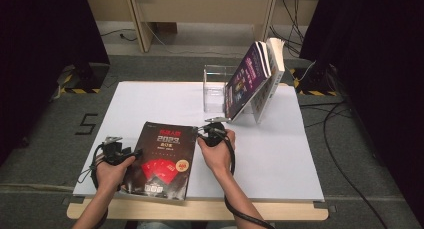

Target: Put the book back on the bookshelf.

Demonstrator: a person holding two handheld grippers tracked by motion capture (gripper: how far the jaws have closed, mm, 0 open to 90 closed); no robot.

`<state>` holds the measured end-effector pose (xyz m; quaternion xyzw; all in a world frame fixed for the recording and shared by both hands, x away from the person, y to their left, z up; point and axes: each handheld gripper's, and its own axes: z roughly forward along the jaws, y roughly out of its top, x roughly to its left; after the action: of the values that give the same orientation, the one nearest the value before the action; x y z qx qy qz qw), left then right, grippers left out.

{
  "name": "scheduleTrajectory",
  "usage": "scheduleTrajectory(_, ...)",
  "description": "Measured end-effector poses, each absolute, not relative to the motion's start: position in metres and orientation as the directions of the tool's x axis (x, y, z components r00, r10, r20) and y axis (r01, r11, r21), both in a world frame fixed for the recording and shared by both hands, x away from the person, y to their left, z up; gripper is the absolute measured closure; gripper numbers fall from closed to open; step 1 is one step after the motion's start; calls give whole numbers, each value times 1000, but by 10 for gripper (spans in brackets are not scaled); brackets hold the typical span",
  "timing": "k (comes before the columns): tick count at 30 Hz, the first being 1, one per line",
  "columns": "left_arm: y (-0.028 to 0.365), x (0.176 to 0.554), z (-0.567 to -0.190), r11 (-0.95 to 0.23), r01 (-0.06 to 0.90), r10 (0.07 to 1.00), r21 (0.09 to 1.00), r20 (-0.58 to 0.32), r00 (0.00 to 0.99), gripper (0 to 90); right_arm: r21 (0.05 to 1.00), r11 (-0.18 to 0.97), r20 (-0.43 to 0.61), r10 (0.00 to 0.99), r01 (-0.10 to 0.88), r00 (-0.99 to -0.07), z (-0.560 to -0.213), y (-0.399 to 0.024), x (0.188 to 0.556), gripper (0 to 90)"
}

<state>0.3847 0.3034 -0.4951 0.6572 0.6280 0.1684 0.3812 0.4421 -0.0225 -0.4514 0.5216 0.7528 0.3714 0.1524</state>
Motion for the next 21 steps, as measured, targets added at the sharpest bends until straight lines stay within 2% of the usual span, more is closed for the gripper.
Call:
scheduleTrajectory(5, 301, 384, -495, 75, 701, 953, 709, -258, 159, 516, 718, 175, 159, 901, 673, -404, -451, -25, 442, 570)
scheduleTrajectory(11, 304, 383, -495, 84, 702, 954, 708, -260, 148, 614, 715, 174, 159, 902, 677, -400, -453, -27, 442, 571)
scheduleTrajectory(21, 294, 379, -494, 64, 712, 951, 699, -258, 168, 642, 714, 172, 158, 905, 678, -396, -453, -31, 444, 572)
